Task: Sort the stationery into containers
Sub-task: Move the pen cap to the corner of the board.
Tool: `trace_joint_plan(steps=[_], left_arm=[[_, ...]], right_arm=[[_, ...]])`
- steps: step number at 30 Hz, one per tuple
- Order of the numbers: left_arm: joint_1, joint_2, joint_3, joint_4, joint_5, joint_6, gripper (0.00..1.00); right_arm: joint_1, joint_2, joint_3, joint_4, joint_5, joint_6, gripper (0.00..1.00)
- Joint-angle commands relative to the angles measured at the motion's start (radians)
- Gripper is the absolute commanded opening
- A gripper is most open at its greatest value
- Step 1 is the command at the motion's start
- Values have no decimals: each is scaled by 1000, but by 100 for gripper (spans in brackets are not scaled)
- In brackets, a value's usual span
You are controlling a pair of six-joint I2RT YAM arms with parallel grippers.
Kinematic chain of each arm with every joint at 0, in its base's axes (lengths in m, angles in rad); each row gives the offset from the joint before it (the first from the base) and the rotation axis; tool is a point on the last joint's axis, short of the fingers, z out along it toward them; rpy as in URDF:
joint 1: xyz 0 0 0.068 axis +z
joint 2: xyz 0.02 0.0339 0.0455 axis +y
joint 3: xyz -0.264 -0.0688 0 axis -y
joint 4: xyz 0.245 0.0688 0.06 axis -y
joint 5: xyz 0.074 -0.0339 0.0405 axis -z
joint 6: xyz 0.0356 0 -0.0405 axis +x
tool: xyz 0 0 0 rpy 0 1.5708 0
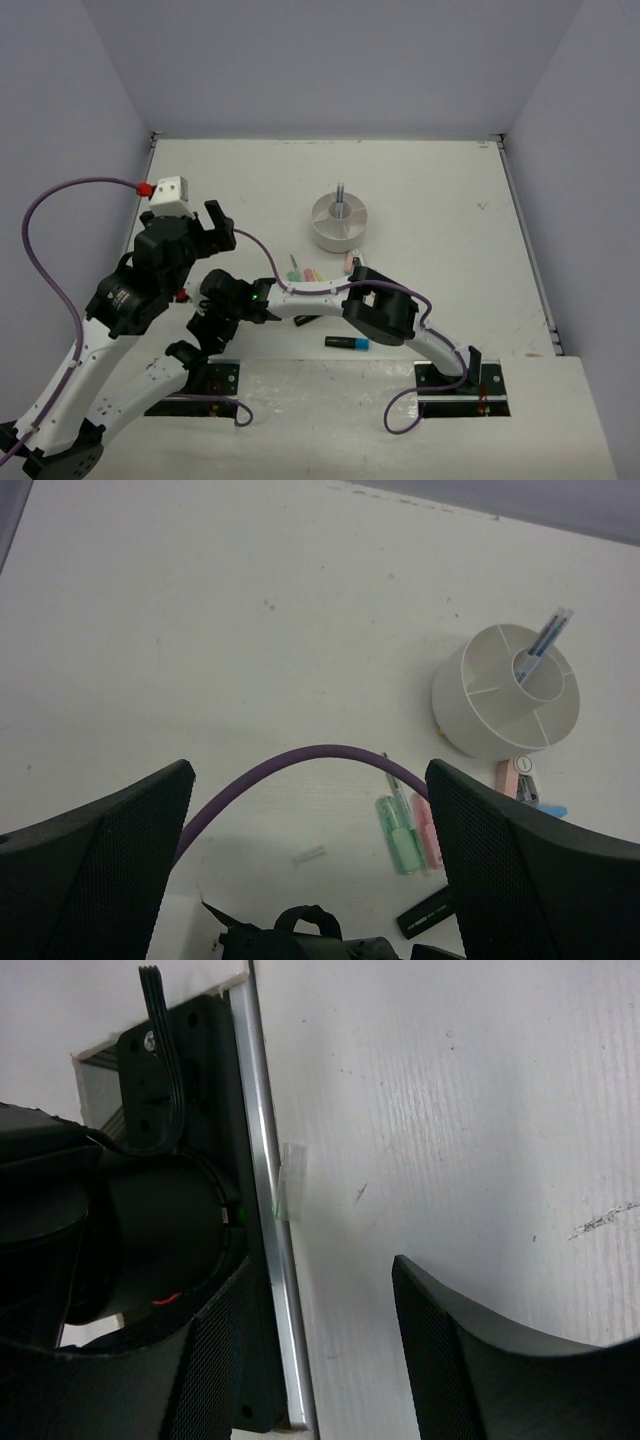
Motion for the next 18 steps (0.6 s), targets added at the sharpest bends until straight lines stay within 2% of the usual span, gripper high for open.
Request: trace_joint_plan(steps=[1, 7, 12, 18], left_arm=[[5, -33, -61, 96, 7, 12, 100], [5, -62, -137, 150, 78, 42, 100], [4, -84, -166, 171, 128, 55, 100], [-2, -92, -185, 187, 146, 65, 100]], right_arm=[[3, 12, 107, -102, 13, -102, 61], [3, 43, 190, -139, 27, -165, 64], [3, 155, 367, -239, 46, -233, 64], [7, 171, 384, -233, 77, -313, 64]])
